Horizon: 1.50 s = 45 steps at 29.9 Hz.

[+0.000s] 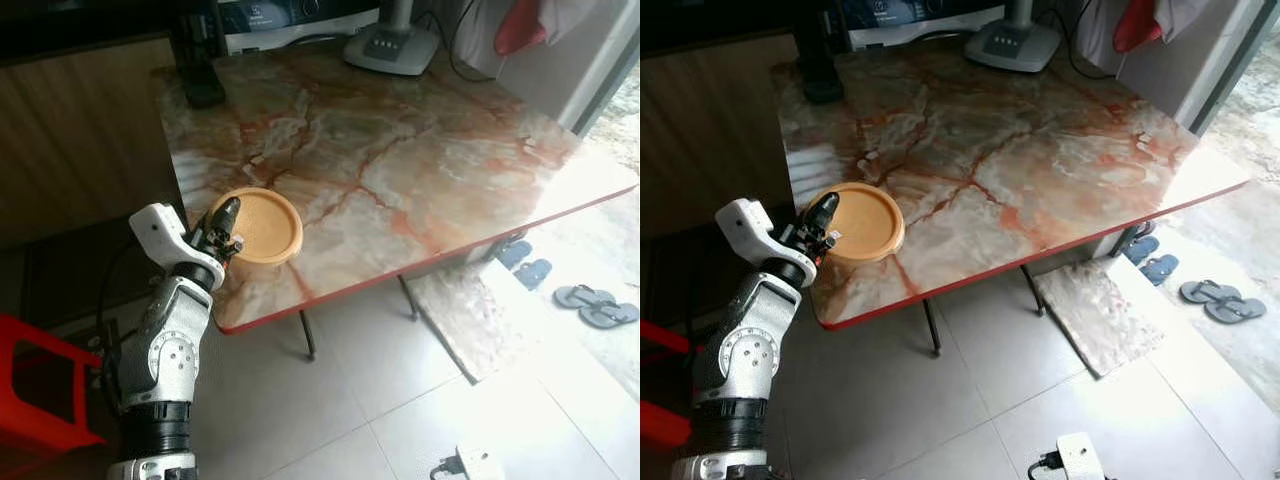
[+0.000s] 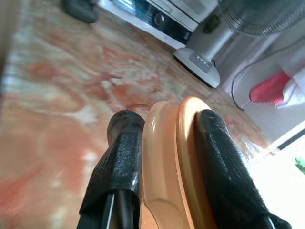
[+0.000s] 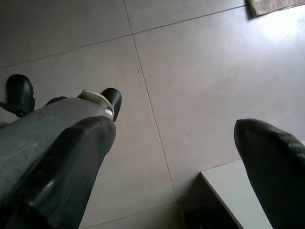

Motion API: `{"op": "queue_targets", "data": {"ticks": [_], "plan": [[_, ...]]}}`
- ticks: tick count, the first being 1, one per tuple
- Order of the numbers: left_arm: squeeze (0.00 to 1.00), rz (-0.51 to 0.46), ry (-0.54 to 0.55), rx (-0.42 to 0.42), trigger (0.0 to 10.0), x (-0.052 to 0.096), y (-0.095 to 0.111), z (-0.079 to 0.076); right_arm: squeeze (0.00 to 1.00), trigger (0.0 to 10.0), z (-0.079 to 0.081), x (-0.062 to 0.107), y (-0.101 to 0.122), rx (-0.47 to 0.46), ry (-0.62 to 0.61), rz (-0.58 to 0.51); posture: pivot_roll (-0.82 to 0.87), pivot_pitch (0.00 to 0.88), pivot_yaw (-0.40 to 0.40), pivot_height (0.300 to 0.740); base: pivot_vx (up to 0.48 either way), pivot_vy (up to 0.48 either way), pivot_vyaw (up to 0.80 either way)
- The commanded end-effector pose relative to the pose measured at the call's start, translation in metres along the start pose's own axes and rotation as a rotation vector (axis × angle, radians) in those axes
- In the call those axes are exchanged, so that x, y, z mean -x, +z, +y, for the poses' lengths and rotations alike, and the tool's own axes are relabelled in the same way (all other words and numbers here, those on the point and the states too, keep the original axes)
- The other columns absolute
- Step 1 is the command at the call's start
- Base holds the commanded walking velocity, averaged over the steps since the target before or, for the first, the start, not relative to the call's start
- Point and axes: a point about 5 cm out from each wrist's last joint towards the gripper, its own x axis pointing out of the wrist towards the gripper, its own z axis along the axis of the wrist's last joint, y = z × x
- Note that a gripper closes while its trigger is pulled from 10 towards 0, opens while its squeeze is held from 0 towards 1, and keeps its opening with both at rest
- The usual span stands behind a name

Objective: Restocking fridge

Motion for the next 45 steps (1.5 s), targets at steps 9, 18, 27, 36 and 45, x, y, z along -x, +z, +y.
{"op": "queue_targets", "data": {"ticks": [9, 18, 27, 36, 45], "plan": [[0.0, 0.002, -0.031, -0.028, 10.0, -0.0017, -0.0036, -0.0092, 0.0, 10.0, -0.0039, 0.0026, -0.0129, 0.007, -0.007, 0.043, 0.03, 0.062, 0.014, 0.74, 0.0, 0.0, -0.78], [0.0, 0.002, -0.045, -0.02, 10.0, -0.0029, -0.0051, -0.0126, 0.0, 10.0, -0.0036, 0.0026, -0.0132, 0.006, -0.007, 0.044, 0.03, 0.054, 0.016, 0.74, 0.0, 0.0, -0.77], [0.0, 0.031, -0.046, -0.038, 10.0, -0.0014, -0.0104, -0.0089, 0.0, 10.0, -0.0039, 0.0025, -0.0125, 0.007, -0.005, 0.043, 0.03, 0.069, 0.014, 0.74, 0.0, 0.0, -0.77], [0.0, 0.035, -0.026, -0.051, 10.0, -0.0012, -0.0109, -0.0049, 0.0, 10.0, -0.0045, 0.0026, -0.0126, 0.009, -0.004, 0.044, 0.03, 0.075, 0.01, 0.74, 0.0, 0.0, -0.76], [0.0, 0.046, -0.018, -0.072, 10.0, -0.0023, -0.0132, -0.0054, 0.0, 10.0, -0.0049, 0.0026, -0.0125, 0.012, -0.004, 0.047, 0.03, 0.077, 0.008, 0.74, 0.0, 0.0, -0.74]]}}
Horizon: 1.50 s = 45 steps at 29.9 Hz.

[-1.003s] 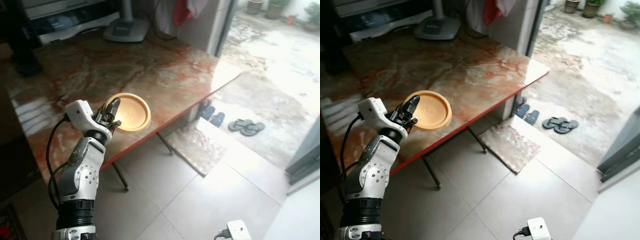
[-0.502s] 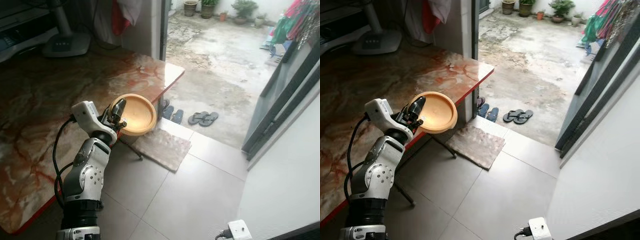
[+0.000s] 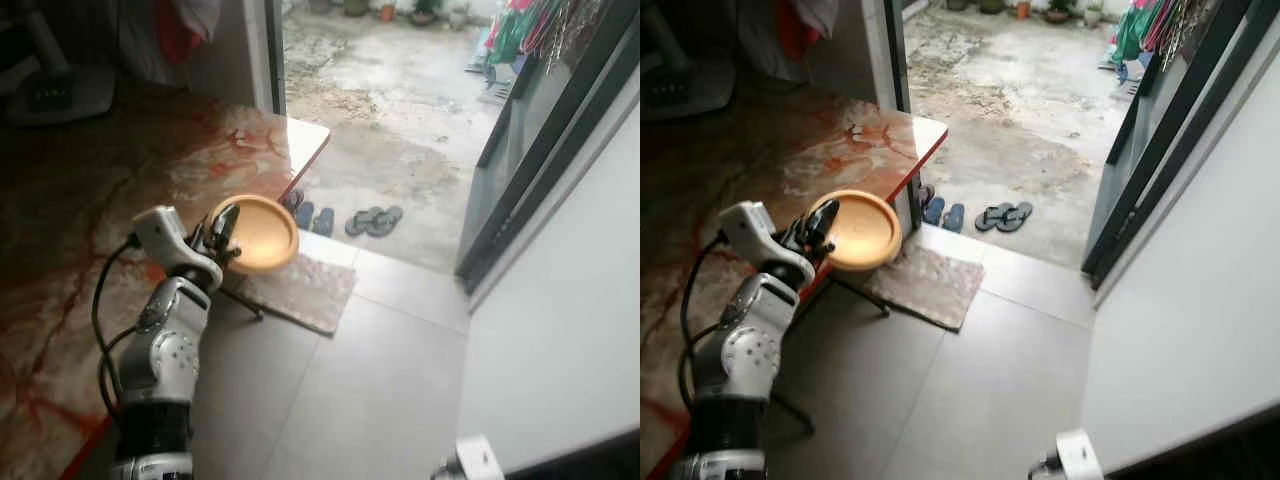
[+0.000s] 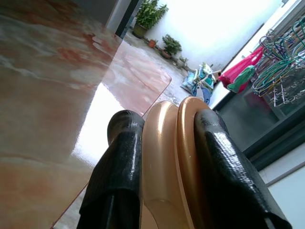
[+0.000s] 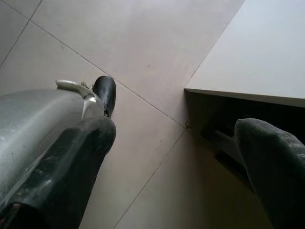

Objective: Restocking fridge

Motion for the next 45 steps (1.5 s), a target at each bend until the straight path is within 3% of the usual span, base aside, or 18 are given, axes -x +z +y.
{"op": "queue_targets", "data": {"ticks": [1, 18, 28, 34, 36, 39, 41, 45], "plan": [[0.0, -0.003, 0.025, -0.023, 10.0, 0.002, 0.002, 0.006, 0.0, 10.0, 0.003, 0.001, -0.006, 0.005, 0.01, 0.02, 0.03, 0.077, 0.009, 0.74, 0.0, 0.0, -0.72], [0.0, -0.003, 0.027, -0.027, 10.0, 0.002, 0.002, 0.008, 0.0, 10.0, 0.003, 0.001, -0.007, 0.006, 0.012, 0.022, 0.04, 0.078, 0.009, 0.74, 0.0, 0.0, -0.72], [0.0, 0.026, 0.043, -0.043, 10.0, 0.003, -0.005, 0.016, 0.0, 10.0, 0.003, 0.001, -0.007, 0.007, 0.014, 0.022, 0.04, 0.079, 0.009, 0.74, 0.0, 0.0, -0.72], [0.0, 0.102, 0.106, -0.091, 10.0, 0.009, -0.021, 0.041, 0.0, 10.0, 0.004, 0.001, -0.007, 0.004, 0.015, 0.02, 0.03, 0.081, 0.01, 0.74, 0.0, 0.0, -0.72], [0.0, 0.163, 0.204, -0.089, 10.0, 0.016, -0.035, 0.067, 0.0, 10.0, 0.004, 0.001, -0.007, 0.003, 0.016, 0.012, 0.04, 0.081, 0.01, 0.74, 0.0, 0.0, 0.0], [0.0, 0.207, 0.273, -0.073, 10.0, 0.023, -0.046, 0.084, 0.0, 10.0, 0.004, 0.001, -0.007, 0.001, 0.016, 0.01, 0.04, 0.081, 0.01, 0.74, 0.0, 0.0, 0.0], [0.0, 0.296, 0.363, -0.039, 10.0, 0.037, -0.067, 0.103, 0.0, 10.0, 0.004, 0.001, -0.007, 0.003, 0.018, 0.01, 0.04, 0.082, 0.011, 0.74, 0.0, 0.0, 0.0], [0.0, 0.406, 0.419, -0.028, 10.0, 0.054, -0.092, 0.117, 0.0, 10.0, 0.005, 0.001, -0.007, 0.004, 0.019, 0.01, 0.04, 0.077, 0.014, 0.74, 0.0, 0.0, 0.0]]}}
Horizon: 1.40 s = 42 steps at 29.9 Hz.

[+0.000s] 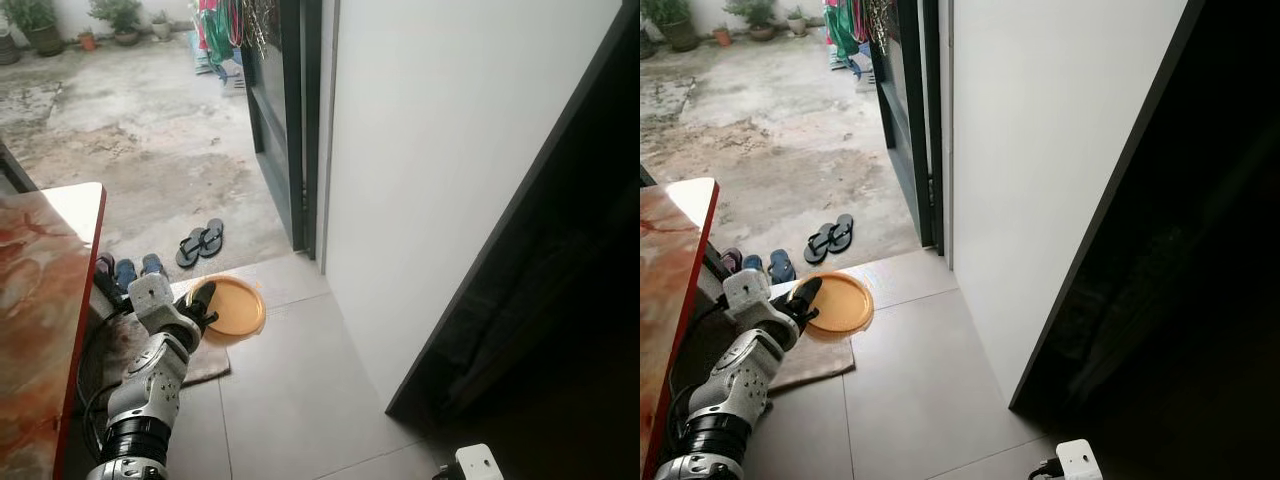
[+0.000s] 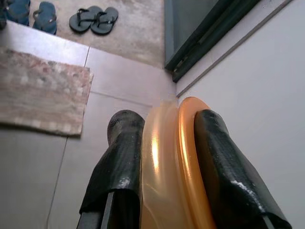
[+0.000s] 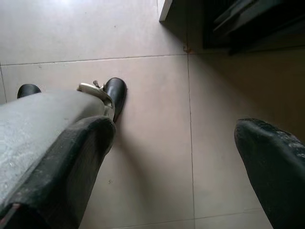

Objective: Restocking fridge

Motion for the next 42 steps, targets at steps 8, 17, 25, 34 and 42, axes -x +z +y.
{"op": "queue_targets", "data": {"ticks": [8, 17, 25, 34, 42], "plan": [[0.0, 0.315, 0.129, -0.169, 10.0, 0.02, -0.074, 0.04, 0.0, 10.0, 0.002, 0.001, -0.004, 0.0, 0.007, 0.001, 0.02, 0.065, 0.019, 0.74, 0.0, 0.0, 0.0], [0.0, 0.353, 0.213, -0.16, 10.0, 0.029, -0.089, 0.053, 0.0, 10.0, 0.002, 0.0, -0.004, -0.005, 0.005, 0.007, 0.02, 0.061, 0.02, 0.74, 0.0, 0.0, 0.0], [0.0, 0.375, 0.235, -0.171, 10.0, 0.035, -0.095, 0.06, 0.0, 10.0, 0.002, 0.0, -0.003, -0.002, 0.011, 0.006, 0.01, 0.066, 0.017, 0.74, 0.0, 0.0, -0.68], [0.0, 0.42, 0.274, -0.191, 10.0, 0.051, -0.105, 0.082, 0.0, 10.0, 0.001, 0.0, -0.002, 0.006, 0.012, 0.008, 0.02, 0.079, 0.012, 0.74, 0.0, 0.0, -0.78], [0.0, 0.44, 0.283, -0.211, 10.0, 0.057, -0.107, 0.089, 0.0, 10.0, 0.0, 0.0, -0.001, 0.01, 0.013, 0.006, 0.02, 0.083, 0.01, 0.74, 0.0, 0.0, -0.78]]}}
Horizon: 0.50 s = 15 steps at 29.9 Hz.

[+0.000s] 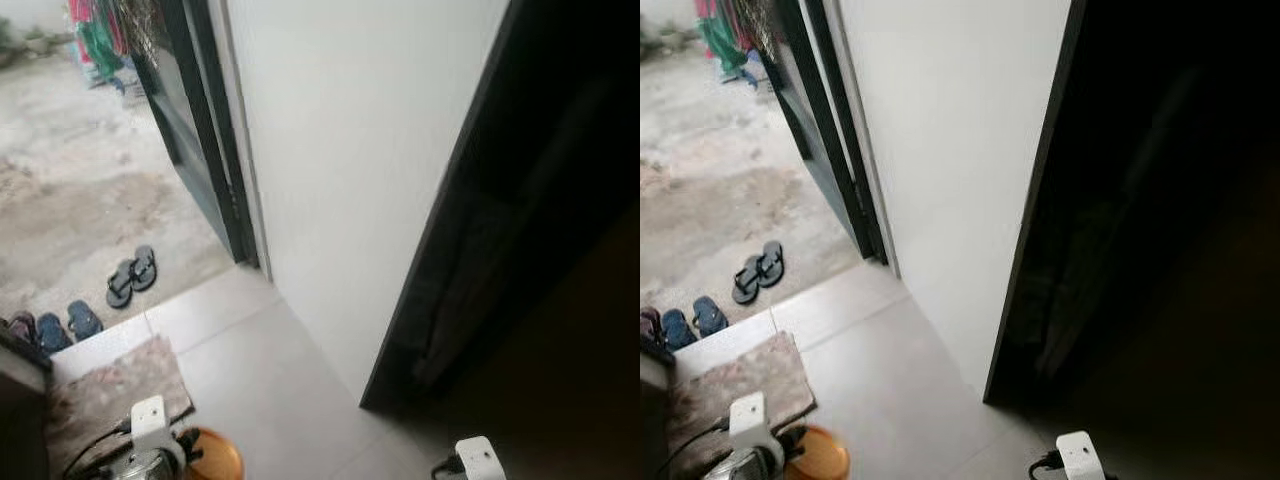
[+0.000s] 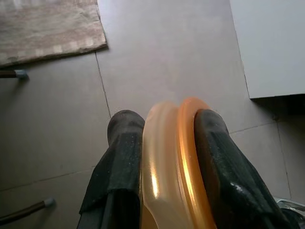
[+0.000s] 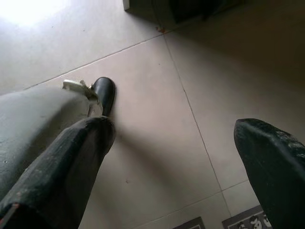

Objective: Restocking fridge

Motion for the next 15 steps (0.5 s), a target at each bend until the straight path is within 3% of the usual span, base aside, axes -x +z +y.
{"op": "queue_targets", "data": {"ticks": [1, 15], "plan": [[0.0, 0.027, 0.021, -0.012, 10.0, 0.0024, -0.0077, 0.009, 0.0, 10.0, 0.0017, 0.0001, -0.0019, 0.008, 0.006, 0.005, 0.02, 0.083, 0.01, 0.74, 0.0, 0.0, -0.78], [0.0, 0.035, 0.032, -0.026, 10.0, 0.0048, -0.0113, 0.0184, 0.0, 10.0, 0.002, -0.0002, -0.0004, 0.014, 0.007, 0.003, 0.02, 0.081, 0.012, 0.74, 0.0, 0.0, -0.78]]}}
